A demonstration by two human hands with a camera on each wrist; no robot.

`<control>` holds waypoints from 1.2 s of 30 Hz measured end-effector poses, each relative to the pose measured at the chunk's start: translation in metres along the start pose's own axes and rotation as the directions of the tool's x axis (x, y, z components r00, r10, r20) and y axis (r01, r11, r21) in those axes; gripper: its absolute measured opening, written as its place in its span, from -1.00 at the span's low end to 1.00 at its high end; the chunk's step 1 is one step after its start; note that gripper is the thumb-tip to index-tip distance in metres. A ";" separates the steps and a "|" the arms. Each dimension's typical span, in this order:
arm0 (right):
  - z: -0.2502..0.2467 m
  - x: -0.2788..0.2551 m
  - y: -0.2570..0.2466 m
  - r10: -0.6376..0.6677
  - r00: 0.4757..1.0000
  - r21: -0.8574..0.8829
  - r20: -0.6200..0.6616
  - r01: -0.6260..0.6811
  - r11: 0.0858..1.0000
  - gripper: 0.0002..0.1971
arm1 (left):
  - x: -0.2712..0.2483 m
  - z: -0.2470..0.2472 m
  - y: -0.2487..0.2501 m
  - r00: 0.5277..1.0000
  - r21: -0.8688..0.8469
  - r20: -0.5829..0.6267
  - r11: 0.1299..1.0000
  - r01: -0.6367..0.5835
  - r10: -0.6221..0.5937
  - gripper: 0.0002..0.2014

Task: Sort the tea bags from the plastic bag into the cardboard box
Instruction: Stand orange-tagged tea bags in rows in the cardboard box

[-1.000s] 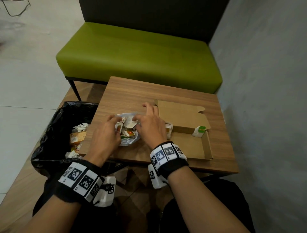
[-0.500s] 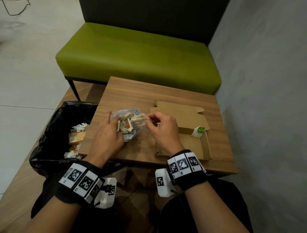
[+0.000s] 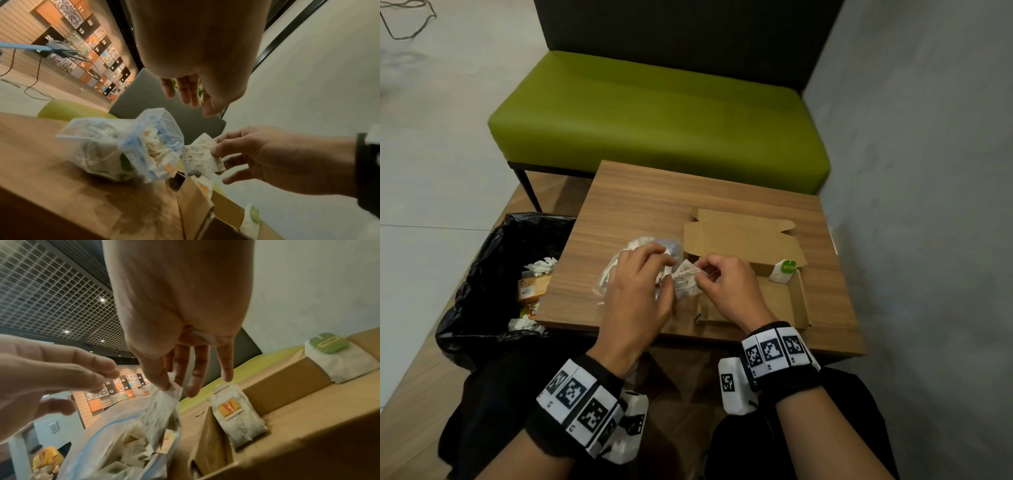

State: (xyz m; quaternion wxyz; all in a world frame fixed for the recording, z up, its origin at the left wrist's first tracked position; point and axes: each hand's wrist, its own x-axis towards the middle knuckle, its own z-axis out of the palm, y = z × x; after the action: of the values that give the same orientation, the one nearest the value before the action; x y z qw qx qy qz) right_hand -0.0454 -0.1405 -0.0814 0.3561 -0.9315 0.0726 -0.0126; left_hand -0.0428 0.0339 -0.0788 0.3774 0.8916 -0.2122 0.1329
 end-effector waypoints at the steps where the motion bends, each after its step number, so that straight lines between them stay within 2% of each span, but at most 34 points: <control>1: -0.001 -0.002 0.002 -0.005 1.000 0.015 0.006 0.005 1.000 -0.88 | 0.000 0.002 0.002 1.000 -0.036 0.022 0.999 0.011 -0.010 -0.75; 3: -0.003 -0.006 0.006 -0.018 1.000 0.048 0.017 0.017 0.999 -0.88 | 0.001 0.006 0.005 0.992 -0.097 0.111 0.993 0.073 -0.062 -0.70; 7: -0.012 -0.016 0.009 -0.058 0.996 0.120 0.065 0.050 0.992 -0.85 | 0.000 0.013 0.004 0.955 -0.115 0.259 0.978 0.176 -0.141 -0.60; 10: -0.016 -0.019 0.012 -0.077 0.996 0.192 0.040 0.068 0.979 -0.83 | -0.001 0.014 0.003 0.924 -0.185 0.350 0.956 0.229 -0.154 -0.67; 14: -0.012 -0.019 0.013 -0.030 0.999 0.281 -0.011 0.032 0.959 -0.80 | -0.001 0.020 0.005 0.912 -0.259 0.339 0.909 0.326 -0.230 -0.85; 19: -0.005 -0.022 0.013 0.151 0.988 0.474 -0.013 -0.127 0.872 -0.65 | -0.003 0.025 0.007 0.869 -0.477 0.294 0.727 0.494 -0.398 -0.94; 24: 0.004 -0.026 0.017 0.161 0.985 0.480 -0.063 -0.112 0.870 -0.92 | -0.004 0.026 0.005 0.852 -0.533 0.313 0.665 0.524 -0.420 -0.90; 27: 0.002 -0.028 0.020 0.170 0.982 0.479 -0.087 -0.108 0.871 -0.97 | -0.006 0.026 0.000 0.836 -0.558 0.297 0.627 0.544 -0.462 -0.80; 32: -0.007 -0.030 0.024 0.184 0.975 0.523 -0.126 -0.092 0.847 -0.95 | -0.007 0.029 -0.008 0.841 -0.433 0.187 0.726 0.535 -0.508 -0.81; 34: -0.010 -0.031 0.025 0.203 0.966 0.554 -0.158 -0.084 0.829 -0.95 | -0.007 0.028 -0.006 0.851 -0.360 0.172 0.772 0.524 -0.497 -0.82; 36: -0.014 -0.032 0.025 0.220 0.955 0.591 -0.201 -0.061 0.805 -0.95 | -0.005 0.029 0.000 0.847 -0.324 0.180 0.783 0.530 -0.499 -0.84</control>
State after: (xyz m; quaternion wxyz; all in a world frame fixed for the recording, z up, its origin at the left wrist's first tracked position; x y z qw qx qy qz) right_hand -0.0810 -0.1639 -0.0870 0.6092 -0.7612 0.1807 -0.1292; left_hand -0.0447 0.0143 -0.1008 0.5475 0.8350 0.0027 -0.0545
